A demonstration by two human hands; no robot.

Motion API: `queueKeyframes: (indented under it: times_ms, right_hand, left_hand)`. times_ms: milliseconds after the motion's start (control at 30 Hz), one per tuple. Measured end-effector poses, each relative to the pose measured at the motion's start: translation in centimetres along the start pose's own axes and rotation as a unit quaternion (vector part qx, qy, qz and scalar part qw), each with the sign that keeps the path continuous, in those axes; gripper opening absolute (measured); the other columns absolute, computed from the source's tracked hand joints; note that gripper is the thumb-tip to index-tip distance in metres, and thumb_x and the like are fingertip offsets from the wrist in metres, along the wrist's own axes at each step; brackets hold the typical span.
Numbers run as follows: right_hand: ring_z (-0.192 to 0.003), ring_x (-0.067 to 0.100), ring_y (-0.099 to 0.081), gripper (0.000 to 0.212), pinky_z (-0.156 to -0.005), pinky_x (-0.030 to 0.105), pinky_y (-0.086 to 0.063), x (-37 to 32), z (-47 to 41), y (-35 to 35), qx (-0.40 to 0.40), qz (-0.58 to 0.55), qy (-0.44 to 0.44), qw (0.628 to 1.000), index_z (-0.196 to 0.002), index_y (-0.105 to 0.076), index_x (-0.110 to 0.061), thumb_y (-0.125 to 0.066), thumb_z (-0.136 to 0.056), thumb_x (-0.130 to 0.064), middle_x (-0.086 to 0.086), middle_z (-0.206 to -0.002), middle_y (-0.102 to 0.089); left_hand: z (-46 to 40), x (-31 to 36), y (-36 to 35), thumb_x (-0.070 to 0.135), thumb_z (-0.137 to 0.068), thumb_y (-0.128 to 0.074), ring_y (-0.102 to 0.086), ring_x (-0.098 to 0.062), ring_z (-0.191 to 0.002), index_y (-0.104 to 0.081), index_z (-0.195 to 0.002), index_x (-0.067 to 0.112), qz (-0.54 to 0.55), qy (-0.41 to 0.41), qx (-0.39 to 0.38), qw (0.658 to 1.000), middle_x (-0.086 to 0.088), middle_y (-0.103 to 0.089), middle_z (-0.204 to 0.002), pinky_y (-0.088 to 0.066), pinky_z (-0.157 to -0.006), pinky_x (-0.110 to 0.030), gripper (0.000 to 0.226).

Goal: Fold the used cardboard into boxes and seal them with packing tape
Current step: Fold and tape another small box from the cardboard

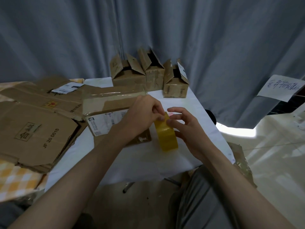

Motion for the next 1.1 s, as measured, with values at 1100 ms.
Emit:
queueKeyframes:
  times_ms: [1100]
  right_hand:
    - [-0.096,0.017,-0.067,0.019,-0.088,0.045,-0.056,0.2,1.6,0.5,0.044,-0.005,0.002,0.999,-0.098,-0.074,-0.031,-0.067,-0.094,-0.014,0.002,-0.102,-0.069]
  left_hand:
    - [-0.6,2.7,0.1,0.010,-0.100,-0.051,-0.045,-0.012,-0.087,-0.047,-0.092,0.021,-0.039,-0.053,0.013,0.998,0.003,-0.049,-0.097,-0.034,-0.068,-0.023,0.015]
Point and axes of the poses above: each hand's wrist, its own z-axis away from the middle knuckle, its own y-axis out of the back of the hand, x = y × z, the point moved 3 cm from there along -z, towards the middle knuckle
